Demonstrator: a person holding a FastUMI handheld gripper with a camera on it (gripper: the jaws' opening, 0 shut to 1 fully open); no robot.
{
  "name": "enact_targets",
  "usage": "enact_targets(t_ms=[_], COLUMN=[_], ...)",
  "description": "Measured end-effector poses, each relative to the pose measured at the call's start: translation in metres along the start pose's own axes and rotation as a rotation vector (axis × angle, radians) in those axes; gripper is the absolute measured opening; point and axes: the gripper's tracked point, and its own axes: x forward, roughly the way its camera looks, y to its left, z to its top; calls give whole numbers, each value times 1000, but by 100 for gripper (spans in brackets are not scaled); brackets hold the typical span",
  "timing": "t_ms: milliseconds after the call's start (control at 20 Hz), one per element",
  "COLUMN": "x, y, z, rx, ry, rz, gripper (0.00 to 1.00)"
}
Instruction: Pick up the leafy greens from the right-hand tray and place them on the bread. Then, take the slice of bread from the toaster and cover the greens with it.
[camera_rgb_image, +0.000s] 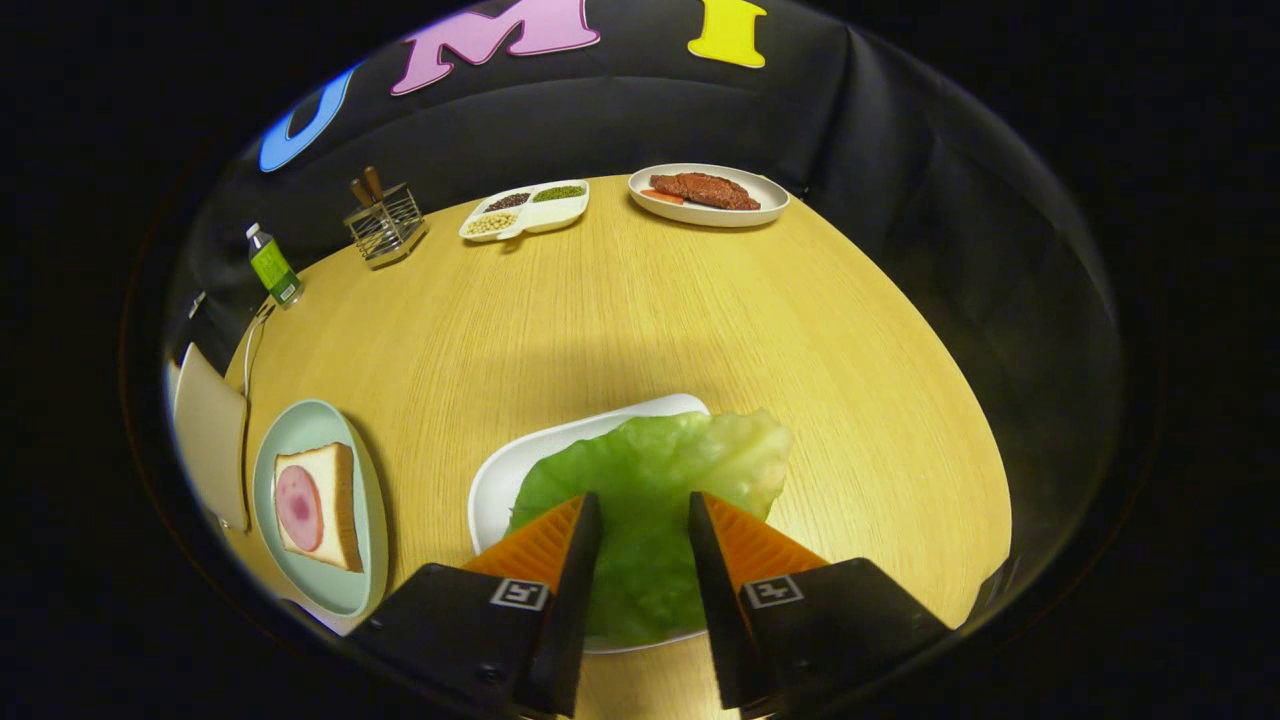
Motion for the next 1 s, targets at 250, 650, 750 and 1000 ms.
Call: enact_targets(t_ms=[250,650,750,1000], x=[3,2,-2,-32], y=[1,2,4,1], z=[-2,1,3,30], rx=[-33,7,22,-26], ry=[40,45,45,-41], rz=[24,32,47,56], gripper=[52,6,6,6])
